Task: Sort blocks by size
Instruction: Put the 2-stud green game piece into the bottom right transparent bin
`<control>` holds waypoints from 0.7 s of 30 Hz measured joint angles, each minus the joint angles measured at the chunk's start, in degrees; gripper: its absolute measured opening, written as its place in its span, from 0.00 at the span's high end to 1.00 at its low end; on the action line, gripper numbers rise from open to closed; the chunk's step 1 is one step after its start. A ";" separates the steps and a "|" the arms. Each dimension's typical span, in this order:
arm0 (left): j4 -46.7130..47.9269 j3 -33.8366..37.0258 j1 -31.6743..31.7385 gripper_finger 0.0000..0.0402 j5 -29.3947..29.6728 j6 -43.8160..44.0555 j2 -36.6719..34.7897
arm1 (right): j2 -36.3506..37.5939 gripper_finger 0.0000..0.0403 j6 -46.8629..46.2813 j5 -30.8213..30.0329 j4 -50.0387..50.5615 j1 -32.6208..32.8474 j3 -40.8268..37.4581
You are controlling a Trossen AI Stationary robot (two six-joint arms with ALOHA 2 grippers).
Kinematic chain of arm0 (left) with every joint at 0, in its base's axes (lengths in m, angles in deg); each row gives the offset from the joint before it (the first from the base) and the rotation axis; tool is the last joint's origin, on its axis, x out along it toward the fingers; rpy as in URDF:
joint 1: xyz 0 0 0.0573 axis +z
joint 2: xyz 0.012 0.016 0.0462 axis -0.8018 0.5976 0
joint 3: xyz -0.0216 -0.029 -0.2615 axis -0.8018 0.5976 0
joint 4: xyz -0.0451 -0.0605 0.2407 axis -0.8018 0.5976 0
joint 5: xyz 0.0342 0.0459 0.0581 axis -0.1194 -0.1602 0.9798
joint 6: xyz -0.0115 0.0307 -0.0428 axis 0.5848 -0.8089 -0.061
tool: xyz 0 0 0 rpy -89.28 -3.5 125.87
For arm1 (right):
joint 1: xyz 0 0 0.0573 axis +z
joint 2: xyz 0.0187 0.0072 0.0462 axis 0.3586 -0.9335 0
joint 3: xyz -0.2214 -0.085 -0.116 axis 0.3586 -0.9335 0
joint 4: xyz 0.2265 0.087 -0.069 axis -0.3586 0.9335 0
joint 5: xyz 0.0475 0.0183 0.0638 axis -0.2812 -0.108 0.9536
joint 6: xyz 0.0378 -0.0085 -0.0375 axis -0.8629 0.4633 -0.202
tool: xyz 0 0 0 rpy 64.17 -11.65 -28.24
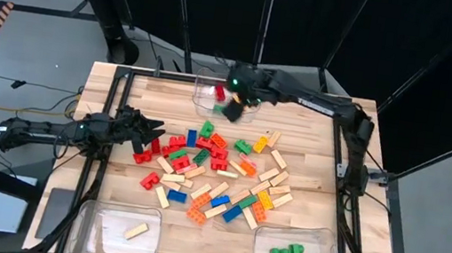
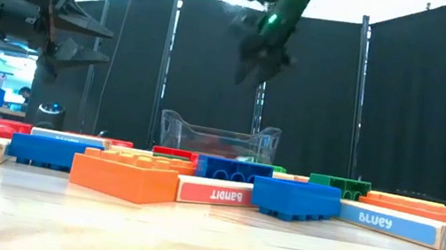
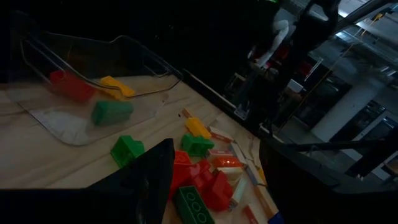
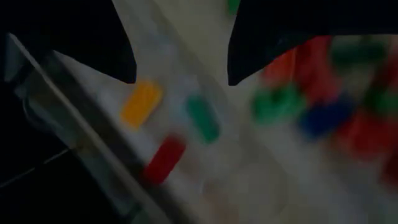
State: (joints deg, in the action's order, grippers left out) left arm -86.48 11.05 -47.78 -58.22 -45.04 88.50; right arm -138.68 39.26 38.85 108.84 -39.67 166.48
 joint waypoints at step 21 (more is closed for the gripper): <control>0.08 0.00 0.00 0.39 -1.26 -0.02 0.02 | 10.47 0.42 -3.61 2.90 -14.80 9.53 -30.84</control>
State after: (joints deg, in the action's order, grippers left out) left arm -86.40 11.05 -47.78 -59.48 -45.06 88.52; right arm -128.21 35.65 41.76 94.04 -30.14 135.64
